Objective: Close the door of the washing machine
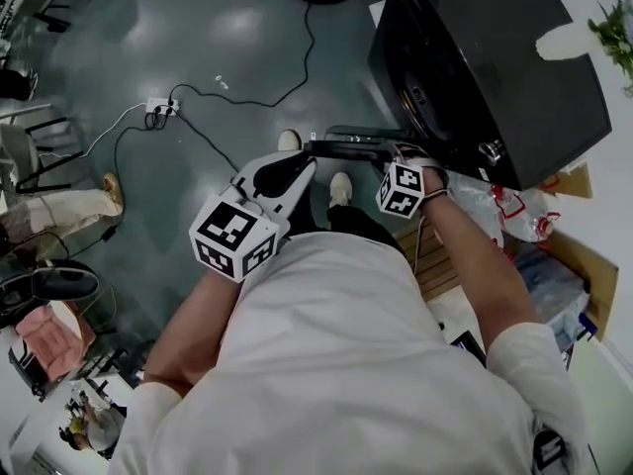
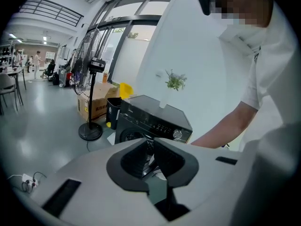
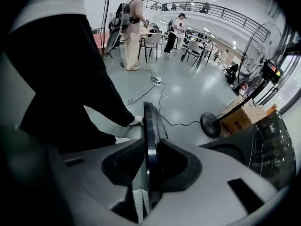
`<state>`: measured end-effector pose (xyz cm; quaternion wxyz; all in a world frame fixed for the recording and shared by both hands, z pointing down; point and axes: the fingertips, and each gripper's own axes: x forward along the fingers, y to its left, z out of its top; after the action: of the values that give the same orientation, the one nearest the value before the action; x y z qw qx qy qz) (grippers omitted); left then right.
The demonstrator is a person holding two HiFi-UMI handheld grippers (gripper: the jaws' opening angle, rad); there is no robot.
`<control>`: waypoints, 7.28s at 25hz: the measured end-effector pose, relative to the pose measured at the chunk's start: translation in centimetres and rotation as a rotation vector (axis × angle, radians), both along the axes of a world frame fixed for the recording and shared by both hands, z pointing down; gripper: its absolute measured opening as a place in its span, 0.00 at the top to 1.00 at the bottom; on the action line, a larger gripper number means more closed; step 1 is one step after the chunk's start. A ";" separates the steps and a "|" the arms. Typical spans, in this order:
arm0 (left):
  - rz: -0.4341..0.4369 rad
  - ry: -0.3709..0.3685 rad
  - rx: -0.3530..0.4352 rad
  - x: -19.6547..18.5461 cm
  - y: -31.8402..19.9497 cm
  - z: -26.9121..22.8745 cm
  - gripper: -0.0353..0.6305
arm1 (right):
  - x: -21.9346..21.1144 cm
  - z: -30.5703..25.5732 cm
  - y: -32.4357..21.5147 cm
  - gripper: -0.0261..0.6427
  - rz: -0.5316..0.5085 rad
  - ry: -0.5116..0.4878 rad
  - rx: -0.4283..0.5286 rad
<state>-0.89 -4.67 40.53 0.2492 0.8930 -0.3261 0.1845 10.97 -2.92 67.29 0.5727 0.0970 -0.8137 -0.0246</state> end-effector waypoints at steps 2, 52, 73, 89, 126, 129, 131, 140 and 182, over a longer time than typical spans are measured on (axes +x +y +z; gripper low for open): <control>0.011 0.003 0.004 -0.3 -0.7 0.1 0.87 | 0.0 0.0 -1.1 0.80 0.031 0.005 0.006; 0.442 -0.005 -0.032 -2.2 -15.7 1.5 0.87 | 8.6 -0.1 -19.0 0.80 0.813 0.173 0.168; 0.463 -0.027 -0.065 -3.2 -17.7 2.9 0.87 | 13.4 -0.2 -22.5 0.82 0.938 0.337 0.308; 0.492 -0.034 -0.085 -2.2 -18.2 3.5 0.87 | 14.1 -0.4 -23.4 0.80 1.160 0.262 0.292; 0.417 0.024 0.039 4.4 -8.7 -0.1 0.87 | 8.2 -11.1 -15.3 0.88 0.984 -0.332 0.158; 0.395 0.033 0.047 4.6 -7.5 -0.6 0.87 | 6.7 -14.2 -13.9 0.91 0.957 -0.464 0.158; 0.378 0.043 0.050 4.7 -6.5 -0.9 0.87 | 5.6 -16.1 -12.4 0.92 0.930 -0.533 0.143; 0.287 0.076 0.058 4.7 -3.4 -1.7 0.88 | 3.0 -21.6 -5.6 0.95 0.837 -0.729 0.041; 0.194 0.063 0.036 5.4 0.6 -2.2 0.91 | -0.2 -27.8 0.1 0.95 0.620 -0.905 -0.043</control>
<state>4.55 -4.09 38.32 0.2241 0.9301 -0.2336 0.1737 10.78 -2.84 39.50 0.1478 0.3216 -0.9123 0.2060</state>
